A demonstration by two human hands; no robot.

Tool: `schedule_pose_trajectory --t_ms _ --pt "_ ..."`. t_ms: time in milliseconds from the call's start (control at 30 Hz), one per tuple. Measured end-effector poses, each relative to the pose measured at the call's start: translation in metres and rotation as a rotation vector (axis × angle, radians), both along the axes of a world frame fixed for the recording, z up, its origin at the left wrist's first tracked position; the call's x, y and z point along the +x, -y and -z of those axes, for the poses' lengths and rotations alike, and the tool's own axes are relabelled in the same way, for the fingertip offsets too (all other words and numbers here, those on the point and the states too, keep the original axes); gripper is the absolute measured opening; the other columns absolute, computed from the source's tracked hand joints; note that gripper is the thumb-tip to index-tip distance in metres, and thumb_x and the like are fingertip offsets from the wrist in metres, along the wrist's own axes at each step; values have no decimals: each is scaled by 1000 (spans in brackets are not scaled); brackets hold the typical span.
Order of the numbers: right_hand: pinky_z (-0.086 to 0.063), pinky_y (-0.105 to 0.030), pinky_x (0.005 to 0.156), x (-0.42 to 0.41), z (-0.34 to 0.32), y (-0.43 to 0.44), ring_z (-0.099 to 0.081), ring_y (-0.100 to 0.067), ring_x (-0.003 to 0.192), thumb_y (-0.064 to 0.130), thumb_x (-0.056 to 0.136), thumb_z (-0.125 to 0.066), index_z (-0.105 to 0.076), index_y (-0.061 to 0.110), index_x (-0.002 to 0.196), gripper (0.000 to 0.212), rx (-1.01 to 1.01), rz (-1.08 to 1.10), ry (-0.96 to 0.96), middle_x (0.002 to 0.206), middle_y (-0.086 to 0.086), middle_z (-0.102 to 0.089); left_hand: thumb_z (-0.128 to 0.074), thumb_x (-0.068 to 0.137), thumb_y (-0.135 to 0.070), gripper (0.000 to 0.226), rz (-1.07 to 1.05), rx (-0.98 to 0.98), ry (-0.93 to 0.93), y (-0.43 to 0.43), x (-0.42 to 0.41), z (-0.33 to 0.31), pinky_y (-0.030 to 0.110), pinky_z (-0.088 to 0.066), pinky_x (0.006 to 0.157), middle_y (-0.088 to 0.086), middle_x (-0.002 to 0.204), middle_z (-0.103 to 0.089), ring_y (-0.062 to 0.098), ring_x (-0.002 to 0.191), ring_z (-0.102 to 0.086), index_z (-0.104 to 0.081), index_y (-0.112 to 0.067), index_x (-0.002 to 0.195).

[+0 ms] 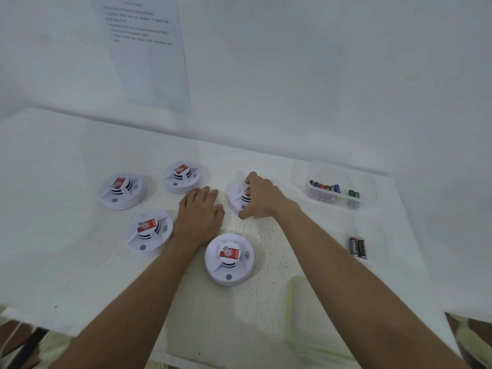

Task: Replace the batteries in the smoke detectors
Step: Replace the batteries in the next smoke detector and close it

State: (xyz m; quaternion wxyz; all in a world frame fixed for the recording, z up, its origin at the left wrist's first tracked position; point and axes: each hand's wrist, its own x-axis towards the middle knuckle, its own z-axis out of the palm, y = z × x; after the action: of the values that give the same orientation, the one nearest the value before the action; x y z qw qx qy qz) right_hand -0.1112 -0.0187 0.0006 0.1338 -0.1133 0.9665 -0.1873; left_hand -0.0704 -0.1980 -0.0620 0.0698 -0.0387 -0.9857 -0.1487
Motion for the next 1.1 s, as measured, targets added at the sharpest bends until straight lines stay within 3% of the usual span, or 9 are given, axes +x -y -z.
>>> schedule_pose_trajectory --t_ms 167,333,467,600,667,767,900,1000,1100 --pt "-44 -47 99 15 -3 -11 -39 -31 127 27 66 -85 -20 25 152 108 -60 8 -9 139 -9 -40 -35 89 -41 56 -8 40 21 -1 2 -7 49 -34 105 9 142 -48 31 131 -41 -50 -13 135" --pt "-47 -39 94 36 -8 -20 -43 -26 122 27 67 -85 -35 33 145 93 -271 72 -55 130 -4 -36 -48 97 -35 48 -17 154 79 0 1 -12 47 -24 112 6 149 -40 28 139 -30 -47 -15 140" --pt "-52 -32 86 54 -15 -27 -57 -18 109 31 67 -91 -44 37 137 84 -635 173 17 130 1 -44 -51 90 -38 46 18 395 112 6 0 -26 42 -36 108 9 130 -59 30 128 -47 -63 -10 124" --pt "-53 -22 79 78 -23 -27 -61 -14 114 34 76 -86 -45 37 136 73 -1047 251 92 132 6 -53 -56 96 -22 28 14 577 24 -2 25 -56 27 -38 99 -3 126 -59 13 119 -51 -64 -17 123" --pt "-49 -23 86 91 -22 -24 -58 -11 119 45 78 -82 -44 38 137 70 -1128 257 58 133 7 -55 -53 98 -26 25 8 728 75 -11 44 -71 24 -44 90 -13 118 -61 6 105 -58 -64 -23 120" --pt "-51 -24 88 111 -16 -18 -56 -6 121 53 75 -78 -42 38 138 74 -1183 228 5 135 7 -56 -51 100 -29 22 6 1089 202 -25 73 -83 30 -57 77 -2 108 -69 13 89 -70 -65 -20 114" --pt "-53 -32 97 130 -7 -16 -58 -12 124 35 77 -78 -38 31 141 75 -1298 152 53 138 4 -56 -59 97 -18 18 -64 1443 275 -31 97 -86 34 -58 76 10 110 -70 25 90 -69 -63 -9 113" --pt "-55 -34 92 136 -6 -19 -61 -16 123 9 78 -82 -37 29 138 78 -1293 98 133 139 4 -55 -58 97 -13 19 -73 1501 245 -25 104 -84 35 -57 78 9 116 -69 28 101 -68 -62 -10 115" --pt "-57 -34 91 137 -9 -22 -59 -12 123 -10 68 -85 -34 25 142 97 -1160 37 122 141 1 -51 -60 95 -11 23 -22 1479 187 -17 109 -84 39 -58 82 6 117 -69 25 106 -67 -62 -13 118"
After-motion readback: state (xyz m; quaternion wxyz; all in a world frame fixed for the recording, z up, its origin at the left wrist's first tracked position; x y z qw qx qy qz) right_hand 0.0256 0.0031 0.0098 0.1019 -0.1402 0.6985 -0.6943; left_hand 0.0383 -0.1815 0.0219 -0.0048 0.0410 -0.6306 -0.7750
